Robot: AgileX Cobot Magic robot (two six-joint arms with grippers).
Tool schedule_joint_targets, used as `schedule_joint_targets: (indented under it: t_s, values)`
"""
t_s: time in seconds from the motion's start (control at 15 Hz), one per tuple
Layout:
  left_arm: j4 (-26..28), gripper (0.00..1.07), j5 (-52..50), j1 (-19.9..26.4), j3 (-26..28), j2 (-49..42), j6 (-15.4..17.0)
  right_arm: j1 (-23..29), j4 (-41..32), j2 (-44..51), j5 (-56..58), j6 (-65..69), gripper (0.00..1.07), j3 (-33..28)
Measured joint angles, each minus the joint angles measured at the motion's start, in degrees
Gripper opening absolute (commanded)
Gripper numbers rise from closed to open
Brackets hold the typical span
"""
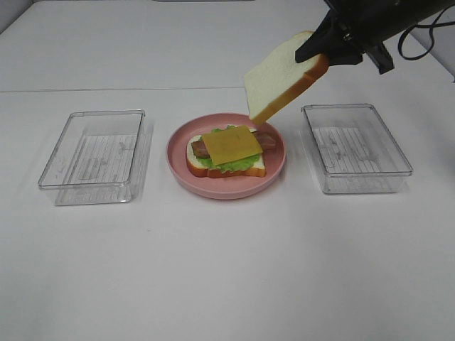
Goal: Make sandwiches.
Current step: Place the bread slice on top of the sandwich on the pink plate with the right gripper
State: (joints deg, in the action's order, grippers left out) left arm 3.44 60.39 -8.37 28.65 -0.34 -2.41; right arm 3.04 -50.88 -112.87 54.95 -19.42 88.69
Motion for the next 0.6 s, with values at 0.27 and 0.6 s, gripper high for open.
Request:
schedule_joint_targets:
  t_s: [0.27,0.6]
  values:
    - [0.0,0.79,0.0,0.0,0.0,0.0,0.0,0.34,-15.93,-4.41,-1.43,-8.48,0.0,-6.93]
    - [0.0,0.79,0.0,0.0,0.0,0.0,0.0,5.1,-24.98,-8.37,-3.38,-13.18,0.0,-7.05]
